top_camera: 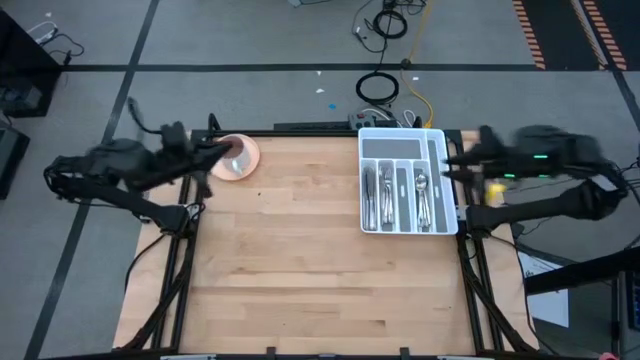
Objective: Sort silverware
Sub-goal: Return to Home Position
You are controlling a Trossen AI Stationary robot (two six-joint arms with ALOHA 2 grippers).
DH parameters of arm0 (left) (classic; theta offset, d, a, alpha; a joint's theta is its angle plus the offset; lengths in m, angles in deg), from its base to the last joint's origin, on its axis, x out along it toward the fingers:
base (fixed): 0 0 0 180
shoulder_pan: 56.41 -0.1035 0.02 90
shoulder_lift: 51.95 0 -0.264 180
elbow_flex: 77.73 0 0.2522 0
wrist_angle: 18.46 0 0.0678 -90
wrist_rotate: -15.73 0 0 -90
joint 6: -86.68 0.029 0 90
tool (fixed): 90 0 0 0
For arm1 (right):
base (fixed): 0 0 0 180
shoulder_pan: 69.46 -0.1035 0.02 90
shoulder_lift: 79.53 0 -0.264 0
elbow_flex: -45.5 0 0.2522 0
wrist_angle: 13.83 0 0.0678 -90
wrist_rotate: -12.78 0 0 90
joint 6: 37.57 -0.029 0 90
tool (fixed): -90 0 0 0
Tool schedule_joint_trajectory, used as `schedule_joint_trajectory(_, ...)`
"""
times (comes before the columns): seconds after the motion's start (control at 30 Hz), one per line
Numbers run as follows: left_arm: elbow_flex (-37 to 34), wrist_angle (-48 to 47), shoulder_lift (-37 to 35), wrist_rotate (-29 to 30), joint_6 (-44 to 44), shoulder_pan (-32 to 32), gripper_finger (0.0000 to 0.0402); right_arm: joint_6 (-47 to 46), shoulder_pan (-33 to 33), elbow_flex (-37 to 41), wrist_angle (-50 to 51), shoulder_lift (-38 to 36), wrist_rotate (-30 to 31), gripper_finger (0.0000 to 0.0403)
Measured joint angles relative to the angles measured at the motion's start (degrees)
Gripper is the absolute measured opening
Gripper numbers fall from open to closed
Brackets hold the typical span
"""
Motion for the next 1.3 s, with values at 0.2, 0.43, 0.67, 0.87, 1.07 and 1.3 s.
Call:
schedule_joint_trajectory(0.2,-0.1,-0.6,-10.1,-7.5,-0.8,0.0,0.0013,7.8,0.0,3.0,-3.6,-16.1,-19.0,0.0141)
schedule_joint_trajectory(0.43,-11.4,5.3,-23.0,-12.5,-0.5,0.0,0.0013,11.9,0.0,23.5,-24.6,-34.3,-31.6,0.0141)
schedule_joint_trajectory(0.67,-32.8,22.8,-35.3,-15.8,-3.3,0.0,0.0013,9.5,0.0,43.8,-49.3,-44.1,-35.1,0.0141)
schedule_joint_trajectory(0.87,-44.5,28.0,-44.8,-17.0,-6.9,0.0,0.0013,7.3,0.0,50.9,-61.7,-43.8,-36.6,0.0141)
schedule_joint_trajectory(1.07,-49.3,28.7,-45.7,-17.9,-7.7,0.0,0.0013,0.5,0.0,64.9,-81.1,-43.7,-35.4,0.0141)
schedule_joint_trajectory(1.3,-52.7,28.1,-46.7,-18.7,-9.5,0.0,0.0013,-2.8,0.0,79.5,-100.4,-44.4,-36.2,0.0142)
